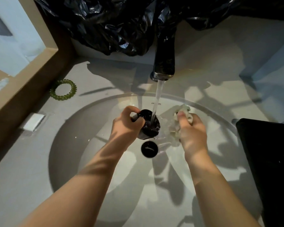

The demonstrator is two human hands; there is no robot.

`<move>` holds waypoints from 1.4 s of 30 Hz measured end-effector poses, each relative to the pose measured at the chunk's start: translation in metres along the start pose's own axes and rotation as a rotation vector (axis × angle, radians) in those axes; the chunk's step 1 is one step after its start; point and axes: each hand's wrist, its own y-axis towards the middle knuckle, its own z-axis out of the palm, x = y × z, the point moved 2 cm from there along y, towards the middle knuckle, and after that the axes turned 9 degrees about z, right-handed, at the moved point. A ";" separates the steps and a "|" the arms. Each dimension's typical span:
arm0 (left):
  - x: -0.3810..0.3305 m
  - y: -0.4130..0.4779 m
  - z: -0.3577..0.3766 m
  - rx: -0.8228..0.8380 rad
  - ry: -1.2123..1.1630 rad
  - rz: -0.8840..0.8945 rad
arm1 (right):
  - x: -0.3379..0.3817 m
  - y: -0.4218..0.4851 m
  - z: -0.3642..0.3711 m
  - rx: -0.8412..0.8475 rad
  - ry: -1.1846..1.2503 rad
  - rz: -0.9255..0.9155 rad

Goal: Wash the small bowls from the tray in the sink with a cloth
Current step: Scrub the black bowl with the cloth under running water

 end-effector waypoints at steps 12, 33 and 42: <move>-0.003 -0.017 0.010 0.019 -0.281 -0.036 | -0.003 -0.021 0.020 0.403 0.217 0.228; -0.003 -0.011 0.002 0.110 -0.067 0.056 | -0.015 0.003 0.031 0.408 -0.394 -0.034; -0.007 -0.012 0.002 0.430 0.128 0.040 | -0.013 -0.018 0.037 0.403 -0.732 -0.477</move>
